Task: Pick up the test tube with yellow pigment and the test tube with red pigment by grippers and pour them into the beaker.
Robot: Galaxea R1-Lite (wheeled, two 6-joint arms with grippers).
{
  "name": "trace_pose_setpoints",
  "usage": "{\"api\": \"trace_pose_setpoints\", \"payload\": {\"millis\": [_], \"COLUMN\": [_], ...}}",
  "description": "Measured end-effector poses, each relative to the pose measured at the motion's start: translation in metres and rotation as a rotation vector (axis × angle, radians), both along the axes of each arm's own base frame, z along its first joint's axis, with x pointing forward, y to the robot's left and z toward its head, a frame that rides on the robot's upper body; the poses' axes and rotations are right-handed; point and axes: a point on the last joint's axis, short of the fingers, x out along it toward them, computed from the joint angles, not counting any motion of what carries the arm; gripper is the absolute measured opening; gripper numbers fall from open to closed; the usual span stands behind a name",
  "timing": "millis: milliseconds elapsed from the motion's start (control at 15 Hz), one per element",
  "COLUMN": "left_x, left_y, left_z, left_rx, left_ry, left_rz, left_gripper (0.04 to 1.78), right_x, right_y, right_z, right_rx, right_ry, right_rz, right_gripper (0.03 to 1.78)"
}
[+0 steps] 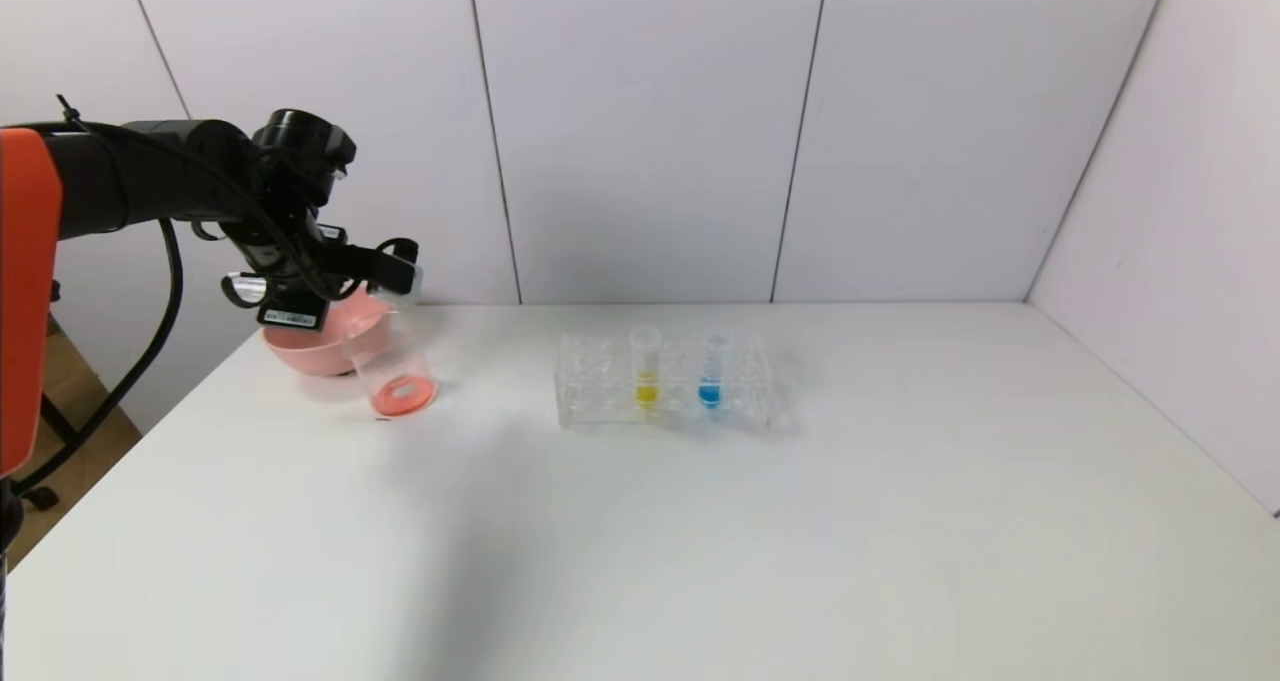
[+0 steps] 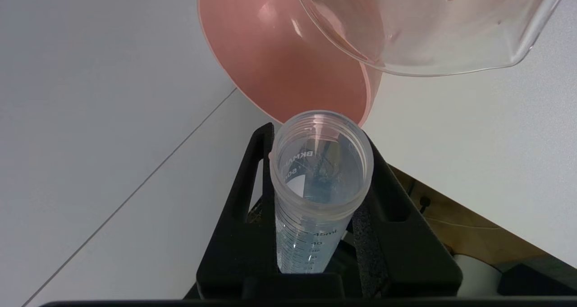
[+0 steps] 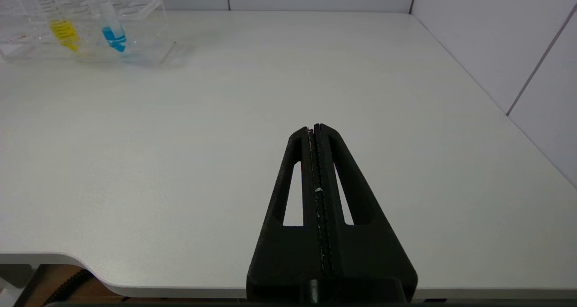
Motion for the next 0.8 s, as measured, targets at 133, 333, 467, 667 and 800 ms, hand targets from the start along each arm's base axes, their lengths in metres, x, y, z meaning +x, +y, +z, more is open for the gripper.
{"api": "trace_pose_setpoints", "payload": {"millis": [133, 333, 467, 667, 800], "left_x": [-0.0001, 0.0000, 0.0000, 0.0001, 0.0002], "left_y": [-0.0012, -0.0019, -0.0016, -0.0019, -0.0008], "left_z": [0.0000, -0.0004, -0.0004, -0.0003, 0.0000], "left_rx": [0.002, 0.002, 0.002, 0.002, 0.002], "left_ry": [0.001, 0.002, 0.002, 0.001, -0.002], "left_rz": [-0.003, -0.006, -0.004, -0.005, -0.002], "left_gripper": [0.49, 0.49, 0.49, 0.49, 0.49], "right_x": [0.0000, 0.0000, 0.0000, 0.0000, 0.0000], "right_y": [0.0000, 0.0000, 0.0000, 0.0000, 0.0000], "right_z": [0.0000, 0.0000, 0.0000, 0.0000, 0.0000], "right_rx": [0.000, 0.000, 0.000, 0.000, 0.000], "right_ry": [0.000, 0.000, 0.000, 0.000, 0.000], "right_rz": [0.000, 0.000, 0.000, 0.000, 0.000], "right_gripper": [0.11, 0.11, 0.11, 0.11, 0.11]}}
